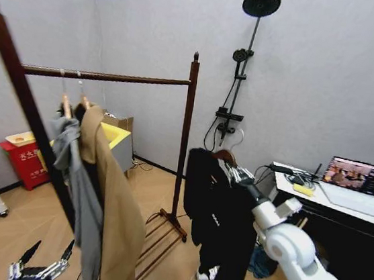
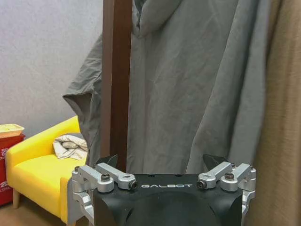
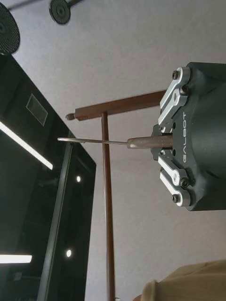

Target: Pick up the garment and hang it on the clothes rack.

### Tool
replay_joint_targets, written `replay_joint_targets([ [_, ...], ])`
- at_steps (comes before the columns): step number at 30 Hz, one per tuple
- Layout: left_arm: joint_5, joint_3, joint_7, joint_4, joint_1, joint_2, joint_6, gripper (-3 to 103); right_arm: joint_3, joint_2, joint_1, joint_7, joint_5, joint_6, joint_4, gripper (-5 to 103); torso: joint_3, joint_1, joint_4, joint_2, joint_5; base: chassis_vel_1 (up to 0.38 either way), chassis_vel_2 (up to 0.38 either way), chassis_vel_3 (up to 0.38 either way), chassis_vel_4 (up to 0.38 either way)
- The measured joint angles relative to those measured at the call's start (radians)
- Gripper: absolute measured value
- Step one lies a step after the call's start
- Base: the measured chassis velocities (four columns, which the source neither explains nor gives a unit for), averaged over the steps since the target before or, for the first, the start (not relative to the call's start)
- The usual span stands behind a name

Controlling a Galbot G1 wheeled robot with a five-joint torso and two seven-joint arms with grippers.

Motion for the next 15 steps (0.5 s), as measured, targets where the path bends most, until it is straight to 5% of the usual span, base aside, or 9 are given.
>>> replay_joint_targets([
  [7, 0.000, 0.000, 0.000, 0.000, 0.000, 0.000, 0.000, 100, -0.220, -0.039, 0.369, 0.043, 0.194, -0.076, -0.107, 10, 0.000, -0.002, 0.0009, 0.000, 0.0007, -0.063, 0.069, 0.083, -0.023],
  [15, 0.000, 0.000, 0.000, 0.000, 0.000, 0.000, 0.000, 100, -0.493, 0.050, 0.721, 0.040, 0.133, -0.115, -0.301, 10, -0.001, -0.003, 0.0000, 0.001, 0.0005, 0.044, -0.058, -0.039, 0.040],
])
